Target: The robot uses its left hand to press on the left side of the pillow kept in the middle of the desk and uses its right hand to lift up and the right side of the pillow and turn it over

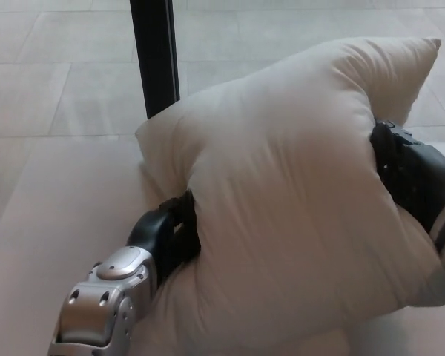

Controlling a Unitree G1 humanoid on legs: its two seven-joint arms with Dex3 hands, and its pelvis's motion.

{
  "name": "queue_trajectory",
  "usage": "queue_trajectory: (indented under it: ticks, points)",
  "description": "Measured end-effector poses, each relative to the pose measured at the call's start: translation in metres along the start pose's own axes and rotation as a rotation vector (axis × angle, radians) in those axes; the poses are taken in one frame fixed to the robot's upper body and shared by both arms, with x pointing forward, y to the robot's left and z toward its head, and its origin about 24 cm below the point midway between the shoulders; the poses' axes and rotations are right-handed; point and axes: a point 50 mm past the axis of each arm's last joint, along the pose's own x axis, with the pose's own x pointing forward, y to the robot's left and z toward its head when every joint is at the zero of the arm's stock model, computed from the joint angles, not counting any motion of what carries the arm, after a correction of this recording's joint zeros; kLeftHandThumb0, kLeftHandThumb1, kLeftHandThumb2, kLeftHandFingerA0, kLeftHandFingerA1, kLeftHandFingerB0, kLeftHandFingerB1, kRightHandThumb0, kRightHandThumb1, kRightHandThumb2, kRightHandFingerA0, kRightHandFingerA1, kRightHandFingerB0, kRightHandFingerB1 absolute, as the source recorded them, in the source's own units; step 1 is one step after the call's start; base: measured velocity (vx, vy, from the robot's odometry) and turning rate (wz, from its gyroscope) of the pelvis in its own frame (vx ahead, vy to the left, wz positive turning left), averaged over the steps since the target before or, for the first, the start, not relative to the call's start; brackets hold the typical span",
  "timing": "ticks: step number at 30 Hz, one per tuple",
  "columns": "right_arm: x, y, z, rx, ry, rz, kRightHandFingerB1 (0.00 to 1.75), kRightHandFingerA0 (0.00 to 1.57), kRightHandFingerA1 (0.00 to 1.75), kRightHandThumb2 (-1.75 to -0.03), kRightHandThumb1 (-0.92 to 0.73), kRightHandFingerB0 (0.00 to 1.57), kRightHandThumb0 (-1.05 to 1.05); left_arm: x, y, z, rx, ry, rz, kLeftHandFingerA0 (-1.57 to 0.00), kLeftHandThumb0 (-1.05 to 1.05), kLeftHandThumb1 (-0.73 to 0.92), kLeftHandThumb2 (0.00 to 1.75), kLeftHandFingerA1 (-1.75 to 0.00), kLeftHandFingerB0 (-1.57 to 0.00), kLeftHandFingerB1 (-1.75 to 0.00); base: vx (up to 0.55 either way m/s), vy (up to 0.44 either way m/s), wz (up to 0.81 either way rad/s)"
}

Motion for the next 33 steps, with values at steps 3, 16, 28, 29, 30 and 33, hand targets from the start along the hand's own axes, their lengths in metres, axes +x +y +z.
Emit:
queue_trajectory:
  ticks: [3,16,28,29,30,33]
  points:
    - [0.005,0.012,0.002,-0.016,-0.002,0.026,0.36,0.21,0.59,-0.64,-0.76,0.15,-0.96,0.001,0.000,-0.004,-0.028,-0.004,0.018,-0.65,-0.83,0.92,0.69,-0.75,-0.49,-0.45,0.00,0.000,0.00]
    - [0.019,0.034,0.003,-0.087,0.018,0.044,0.11,0.14,0.64,-1.08,-0.67,0.10,-1.05,0.001,0.003,-0.015,-0.022,-0.088,0.042,-0.56,-0.84,0.90,0.67,-0.69,-0.47,-0.52,0.00,0.000,0.00]
    - [0.025,0.043,0.003,-0.155,0.008,0.029,0.48,0.25,0.80,-1.02,-0.62,0.03,-1.00,0.000,0.000,-0.022,-0.056,-0.143,0.058,-0.09,-0.91,0.61,0.97,-0.59,0.00,-0.05,0.00,0.000,0.00]
    - [0.026,0.044,0.002,-0.168,0.006,0.022,0.48,0.25,0.80,-1.02,-0.62,0.03,-1.00,0.000,-0.002,-0.022,-0.071,-0.149,0.064,-0.09,-0.91,0.61,0.97,-0.59,0.00,-0.05,0.00,0.000,0.00]
    - [0.026,0.044,0.002,-0.175,0.006,0.018,0.51,0.34,0.95,-0.98,-0.58,0.06,-0.96,0.000,-0.002,-0.023,-0.079,-0.152,0.067,-0.23,-0.96,0.62,0.99,-0.65,0.00,-0.03,0.00,0.000,0.00]
    - [0.029,0.047,-0.001,-0.208,0.000,0.004,0.48,0.21,0.78,-1.01,-0.62,0.04,-1.02,0.000,-0.004,-0.025,-0.117,-0.167,0.088,-0.37,-1.02,0.62,0.99,-0.68,0.00,0.00,0.00,0.000,0.00]
